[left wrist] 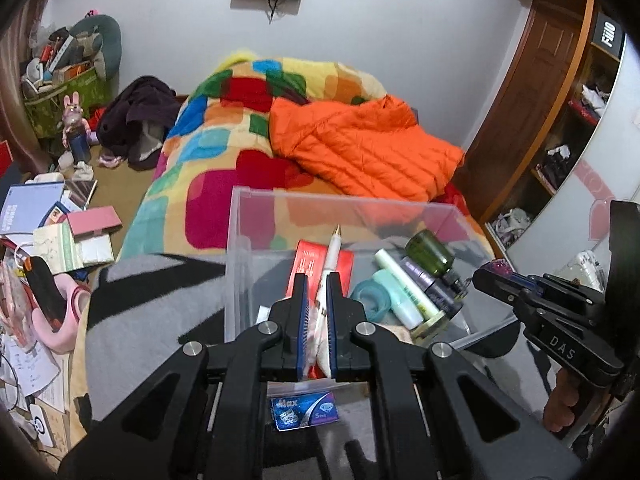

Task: Organize objects
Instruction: 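Carry the braided loop with both grippers into the box and release, then grasp the blue Max box with the left gripper while the right grasps the toothpaste tube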

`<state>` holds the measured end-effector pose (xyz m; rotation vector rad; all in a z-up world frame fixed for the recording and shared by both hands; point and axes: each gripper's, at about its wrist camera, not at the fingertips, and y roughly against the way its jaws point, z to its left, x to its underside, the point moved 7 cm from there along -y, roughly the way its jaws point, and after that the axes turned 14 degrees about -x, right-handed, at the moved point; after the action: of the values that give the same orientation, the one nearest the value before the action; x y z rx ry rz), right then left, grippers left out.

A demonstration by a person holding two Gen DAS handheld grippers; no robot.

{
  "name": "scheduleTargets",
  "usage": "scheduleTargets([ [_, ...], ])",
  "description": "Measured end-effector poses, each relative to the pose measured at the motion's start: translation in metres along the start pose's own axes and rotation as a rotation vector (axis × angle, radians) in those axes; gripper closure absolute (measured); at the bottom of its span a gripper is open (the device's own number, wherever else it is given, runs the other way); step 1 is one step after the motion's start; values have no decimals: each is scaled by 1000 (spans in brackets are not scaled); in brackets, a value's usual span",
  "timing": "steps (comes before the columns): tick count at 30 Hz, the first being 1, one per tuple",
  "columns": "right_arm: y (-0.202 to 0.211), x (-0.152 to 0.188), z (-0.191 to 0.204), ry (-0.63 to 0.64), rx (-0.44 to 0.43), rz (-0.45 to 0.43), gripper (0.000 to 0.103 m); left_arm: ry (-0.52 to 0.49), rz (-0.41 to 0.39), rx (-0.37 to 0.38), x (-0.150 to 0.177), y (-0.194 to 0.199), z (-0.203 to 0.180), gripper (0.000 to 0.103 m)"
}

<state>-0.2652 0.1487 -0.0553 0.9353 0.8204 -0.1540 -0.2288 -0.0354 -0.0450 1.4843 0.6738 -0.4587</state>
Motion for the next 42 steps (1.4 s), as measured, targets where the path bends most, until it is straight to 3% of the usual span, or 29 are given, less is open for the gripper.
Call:
scheduleTargets([
  [6, -10, 12, -5, -3, 15, 68, 93, -3, 19, 3, 11, 1, 0, 91],
  [8, -9, 14, -4, -1, 14, 76, 83, -2, 13, -1, 13, 7, 1, 79],
  [10, -5, 15, -3, 4, 17, 67, 65, -5, -1, -18, 16, 13, 4, 70],
  [11, -2, 15, -2, 9, 24, 56, 62, -11, -8, -34, 19, 16, 5, 65],
  [21, 31, 21, 7, 20, 0, 15, 55, -43, -28, -78, 44, 41, 11, 36],
  [25, 45, 31, 8, 25, 7, 2, 50, -59, 18, -91, 63, 33, 10, 23],
  [32, 42, 65, 9, 29, 13, 58, 50, -129, 137, -132, 97, 0, 2, 23],
  [42, 9, 111, 3, 23, 20, 180, 51, -124, 184, -158, 99, -26, -2, 23],
])
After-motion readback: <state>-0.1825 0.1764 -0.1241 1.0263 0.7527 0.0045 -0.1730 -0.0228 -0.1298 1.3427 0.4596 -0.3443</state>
